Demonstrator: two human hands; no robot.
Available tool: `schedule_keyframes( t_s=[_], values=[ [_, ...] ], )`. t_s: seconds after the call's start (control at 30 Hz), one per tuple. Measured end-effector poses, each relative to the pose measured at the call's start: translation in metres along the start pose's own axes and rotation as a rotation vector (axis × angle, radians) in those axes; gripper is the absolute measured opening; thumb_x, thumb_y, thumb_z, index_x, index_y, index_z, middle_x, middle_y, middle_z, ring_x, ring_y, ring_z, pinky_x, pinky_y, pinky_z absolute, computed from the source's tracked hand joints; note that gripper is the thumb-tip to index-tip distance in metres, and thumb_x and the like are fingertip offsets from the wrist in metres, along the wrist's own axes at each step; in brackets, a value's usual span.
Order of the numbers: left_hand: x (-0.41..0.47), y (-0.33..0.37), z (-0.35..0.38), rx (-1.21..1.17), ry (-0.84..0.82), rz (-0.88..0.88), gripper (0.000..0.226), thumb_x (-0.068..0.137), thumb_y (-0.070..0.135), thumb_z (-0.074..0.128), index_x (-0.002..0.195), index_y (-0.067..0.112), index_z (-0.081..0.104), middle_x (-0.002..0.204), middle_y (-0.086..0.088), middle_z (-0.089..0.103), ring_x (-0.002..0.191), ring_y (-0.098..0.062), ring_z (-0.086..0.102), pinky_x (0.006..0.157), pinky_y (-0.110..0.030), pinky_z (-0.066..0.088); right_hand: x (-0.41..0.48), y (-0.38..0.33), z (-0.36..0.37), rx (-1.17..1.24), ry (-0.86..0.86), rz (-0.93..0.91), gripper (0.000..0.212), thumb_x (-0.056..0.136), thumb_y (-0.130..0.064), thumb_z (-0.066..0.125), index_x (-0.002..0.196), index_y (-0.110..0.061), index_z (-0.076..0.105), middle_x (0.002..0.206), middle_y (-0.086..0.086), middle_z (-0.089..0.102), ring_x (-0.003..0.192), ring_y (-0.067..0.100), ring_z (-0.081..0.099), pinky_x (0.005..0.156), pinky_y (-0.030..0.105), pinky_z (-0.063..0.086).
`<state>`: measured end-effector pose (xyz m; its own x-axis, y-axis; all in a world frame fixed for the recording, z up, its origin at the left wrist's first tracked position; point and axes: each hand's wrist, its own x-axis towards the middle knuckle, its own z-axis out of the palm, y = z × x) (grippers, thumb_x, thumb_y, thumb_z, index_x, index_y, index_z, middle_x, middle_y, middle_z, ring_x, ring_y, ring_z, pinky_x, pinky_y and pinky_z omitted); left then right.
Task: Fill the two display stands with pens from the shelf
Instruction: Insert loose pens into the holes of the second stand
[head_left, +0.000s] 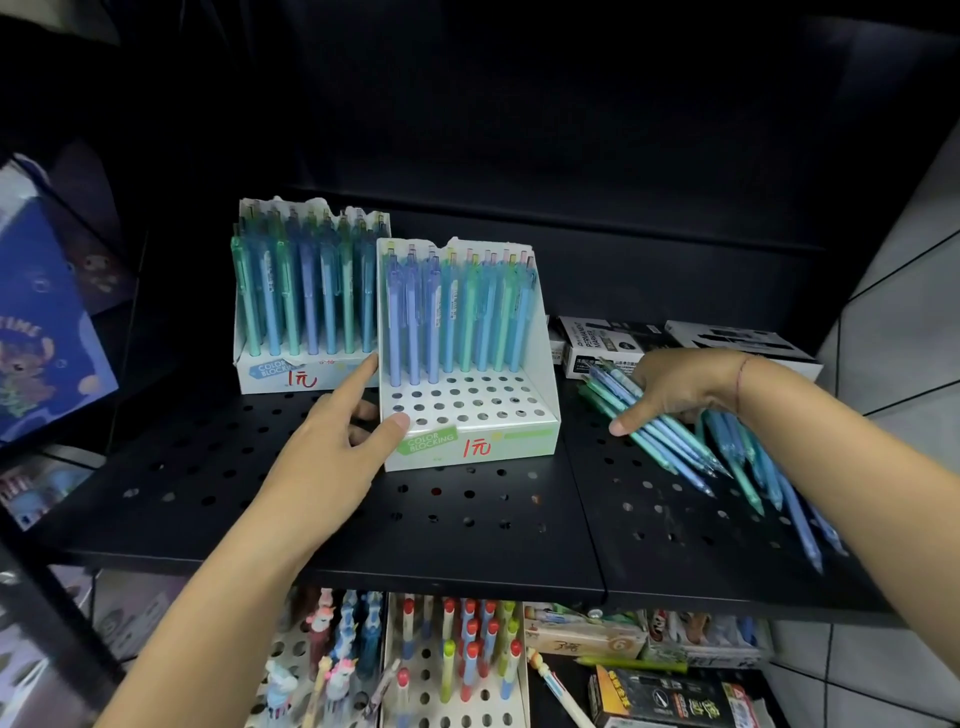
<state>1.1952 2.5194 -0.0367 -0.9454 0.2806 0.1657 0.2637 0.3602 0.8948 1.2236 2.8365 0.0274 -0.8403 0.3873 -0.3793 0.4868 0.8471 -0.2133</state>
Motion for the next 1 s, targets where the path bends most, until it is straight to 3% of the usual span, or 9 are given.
schedule_keyframes(
  t_s=[0.17,0.27,0.37,0.47,0.6,0.67,0.77,0.9,1.0],
  values=[
    [0.000,0.001,0.000,0.003,0.006,-0.002,0.062,0.093,0.040,0.054,0.146,0.049,0.022,0.107,0.019,0.048,0.090,-0.002,0.052,0.071,-0.016,0.039,-0.001,0.005,0.000,0.114,0.021,-0.057,0.095,0.077,-0.035,0.077,0.148,-0.001,0.023,0.152,0.015,0.030,0.131,0.031,0.043,0.096,0.030,0.043],
    [-0.001,0.001,-0.001,0.013,0.005,-0.002,0.061,0.094,0.040,0.054,0.146,0.050,0.022,0.108,0.019,0.048,0.090,-0.001,0.052,0.070,-0.015,0.038,-0.001,0.009,-0.005,0.190,0.033,-0.098,0.080,0.080,-0.035,0.073,0.142,-0.002,0.036,0.144,0.016,0.042,0.124,0.030,0.049,0.089,0.030,0.046],
    [-0.001,0.001,-0.001,0.015,0.000,-0.004,0.061,0.094,0.041,0.053,0.146,0.050,0.021,0.109,0.018,0.048,0.091,-0.001,0.052,0.070,-0.013,0.037,-0.005,0.011,-0.017,0.194,0.119,-0.138,0.046,0.080,-0.043,0.070,0.108,-0.007,0.060,0.094,0.008,0.065,0.076,0.017,0.059,0.067,0.026,0.048],
    [-0.001,0.002,-0.001,0.010,-0.001,-0.004,0.061,0.094,0.041,0.053,0.146,0.050,0.021,0.109,0.017,0.049,0.091,-0.002,0.052,0.070,-0.012,0.036,-0.017,0.005,-0.026,0.388,0.311,-0.255,0.037,0.083,-0.040,0.067,0.090,-0.003,0.065,0.054,-0.004,0.053,0.048,0.011,0.040,0.049,0.021,0.040],
    [-0.001,0.003,-0.001,0.006,-0.001,-0.004,0.061,0.093,0.041,0.054,0.145,0.049,0.022,0.109,0.015,0.050,0.091,-0.003,0.053,0.071,-0.014,0.038,-0.039,-0.018,-0.009,0.722,0.470,-0.462,0.030,0.086,-0.035,0.064,0.085,-0.005,0.068,0.060,-0.001,0.064,0.045,0.010,0.046,0.052,0.021,0.045],
    [-0.002,0.003,-0.001,0.005,-0.003,-0.002,0.061,0.093,0.041,0.054,0.145,0.050,0.022,0.109,0.017,0.049,0.091,-0.003,0.053,0.072,-0.015,0.039,-0.043,-0.024,0.005,0.702,0.475,-0.485,0.024,0.088,-0.033,0.063,0.078,-0.011,0.066,0.052,-0.006,0.061,0.043,0.007,0.048,0.058,0.025,0.048],
    [-0.002,0.003,-0.001,0.006,-0.003,0.000,0.061,0.094,0.040,0.054,0.145,0.050,0.022,0.109,0.017,0.049,0.090,-0.002,0.053,0.071,-0.015,0.038,-0.038,-0.024,0.020,0.661,0.451,-0.512,0.024,0.087,-0.032,0.065,0.077,-0.010,0.064,0.053,-0.004,0.060,0.041,0.007,0.047,0.049,0.021,0.046],
    [-0.002,0.003,-0.002,0.008,-0.001,0.007,0.061,0.094,0.040,0.054,0.145,0.050,0.022,0.110,0.015,0.049,0.090,-0.003,0.053,0.070,-0.015,0.039,-0.030,-0.016,0.028,0.652,0.452,-0.500,0.029,0.088,-0.030,0.066,0.085,-0.001,0.066,0.061,0.009,0.060,0.043,0.011,0.047,0.046,0.020,0.042],
    [-0.003,0.005,-0.001,0.014,-0.004,-0.003,0.062,0.093,0.041,0.054,0.146,0.048,0.022,0.113,0.014,0.049,0.091,-0.003,0.053,0.070,-0.016,0.039,-0.031,-0.013,0.027,0.637,0.478,-0.494,0.032,0.086,-0.034,0.065,0.076,-0.004,0.065,0.064,0.018,0.063,0.045,0.016,0.049,0.051,0.026,0.043]
  ],
)
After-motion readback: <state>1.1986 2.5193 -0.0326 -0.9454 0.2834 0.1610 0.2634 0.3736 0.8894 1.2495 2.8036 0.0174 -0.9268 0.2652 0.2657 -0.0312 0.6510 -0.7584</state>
